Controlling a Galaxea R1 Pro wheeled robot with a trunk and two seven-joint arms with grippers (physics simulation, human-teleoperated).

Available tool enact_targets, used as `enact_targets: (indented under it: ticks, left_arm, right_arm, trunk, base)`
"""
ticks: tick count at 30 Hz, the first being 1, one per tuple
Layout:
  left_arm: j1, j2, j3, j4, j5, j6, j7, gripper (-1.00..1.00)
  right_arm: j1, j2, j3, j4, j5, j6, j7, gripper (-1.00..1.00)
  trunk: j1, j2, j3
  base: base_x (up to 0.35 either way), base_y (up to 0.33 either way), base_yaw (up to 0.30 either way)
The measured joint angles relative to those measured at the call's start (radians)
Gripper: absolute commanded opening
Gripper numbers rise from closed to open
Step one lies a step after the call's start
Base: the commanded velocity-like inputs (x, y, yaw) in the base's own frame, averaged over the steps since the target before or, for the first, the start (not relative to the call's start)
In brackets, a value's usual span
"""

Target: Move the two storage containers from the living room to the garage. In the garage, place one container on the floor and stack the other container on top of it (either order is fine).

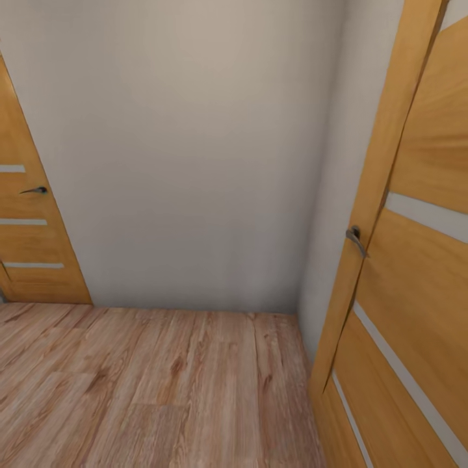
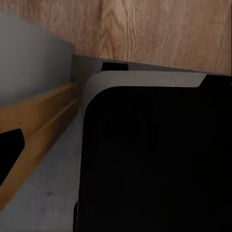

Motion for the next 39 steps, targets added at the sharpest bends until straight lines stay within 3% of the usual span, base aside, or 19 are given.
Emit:
enact_targets:
  ticks: [8,19,39]
  left_arm:
    - [0.000,0.000,0.000,0.000,0.000,0.000,0.000,1.00]
    - [0.000,0.000,0.000,0.000,0.000,0.000,0.000,1.00]
    - [0.000,0.000,0.000,0.000,0.000,0.001,0.000,1.00]
  right_arm:
    - [0.000,0.000,0.000,0.000,0.001,-0.001,-0.001,1.00]
    - [0.000,0.000,0.001,0.000,0.003,-0.003,-0.001,1.00]
    - [0.000,0.000,0.002,0.000,0.006,-0.007,-0.001,1.00]
  trunk:
    - [0.000,0.000,0.000]
    - [0.000,0.000,0.000]
    - [0.000,0.000,0.000]
  base:
    - [0.305,0.000,0.028]
    - [0.305,0.000,0.223]
    - [0.298,-0.080,0.045]
